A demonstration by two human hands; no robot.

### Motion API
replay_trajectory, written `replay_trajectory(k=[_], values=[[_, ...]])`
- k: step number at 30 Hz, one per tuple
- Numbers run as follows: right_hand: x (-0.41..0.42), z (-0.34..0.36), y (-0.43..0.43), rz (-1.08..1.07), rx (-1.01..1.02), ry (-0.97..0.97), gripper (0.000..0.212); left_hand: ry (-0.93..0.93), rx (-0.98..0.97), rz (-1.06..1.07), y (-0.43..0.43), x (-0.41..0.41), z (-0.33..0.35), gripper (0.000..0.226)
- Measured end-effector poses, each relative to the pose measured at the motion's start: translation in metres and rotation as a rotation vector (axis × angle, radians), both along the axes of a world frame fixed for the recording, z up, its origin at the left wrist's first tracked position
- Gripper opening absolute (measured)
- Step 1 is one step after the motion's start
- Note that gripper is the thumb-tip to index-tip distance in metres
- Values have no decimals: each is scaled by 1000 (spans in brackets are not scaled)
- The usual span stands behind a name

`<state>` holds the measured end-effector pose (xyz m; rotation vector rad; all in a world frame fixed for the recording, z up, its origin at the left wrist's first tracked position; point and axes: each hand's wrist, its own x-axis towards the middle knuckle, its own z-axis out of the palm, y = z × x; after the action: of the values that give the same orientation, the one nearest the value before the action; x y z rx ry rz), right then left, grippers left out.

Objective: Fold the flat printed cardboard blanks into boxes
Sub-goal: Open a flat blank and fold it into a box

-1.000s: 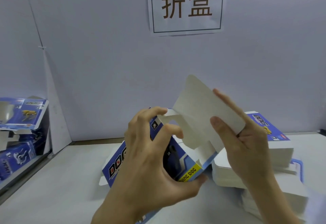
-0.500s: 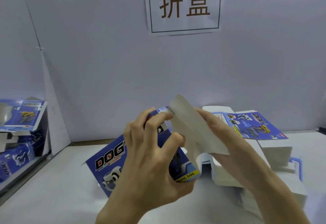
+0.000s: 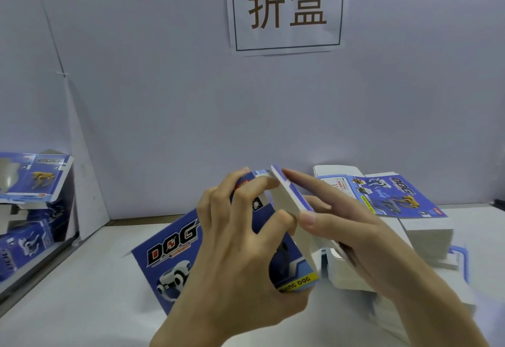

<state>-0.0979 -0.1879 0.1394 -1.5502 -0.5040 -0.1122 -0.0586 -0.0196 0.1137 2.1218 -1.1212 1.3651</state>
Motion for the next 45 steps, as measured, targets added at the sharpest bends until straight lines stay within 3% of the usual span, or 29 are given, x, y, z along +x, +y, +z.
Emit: replay_trajectory(k=[4, 7, 10, 11, 13, 17, 22, 27, 35, 45], values=[[4, -2, -4, -191, 68, -43, 33, 20, 1, -41, 2, -1, 2, 60], [2, -2, -11, -217, 23, -42, 28, 12, 20, -39, 0, -1, 1, 61], [0, -4, -11, -288, 5, -47, 47, 23, 10, -32, 0, -1, 1, 62], [-2, -3, -8, -301, -6, -62, 42, 28, 8, -34, 0, -1, 1, 62], [0, 1, -3, -297, -3, -71, 9, 43, 7, -47, 2, -1, 1, 61], [2, 0, -7, -397, 40, -52, 17, 48, 27, -42, 2, 1, 0, 64], [-1, 2, -6, -144, 33, -42, 34, 27, -9, -11, -2, 2, -2, 62], [-1, 0, 7, -76, -50, -130, 41, 18, -94, 2, 1, 4, -2, 61], [2, 0, 19, -219, 68, -185, 24, 74, -141, -48, -2, 2, -5, 52], [5, -6, 15, -331, -37, -222, 24, 59, -213, -139, -6, 3, -8, 65]])
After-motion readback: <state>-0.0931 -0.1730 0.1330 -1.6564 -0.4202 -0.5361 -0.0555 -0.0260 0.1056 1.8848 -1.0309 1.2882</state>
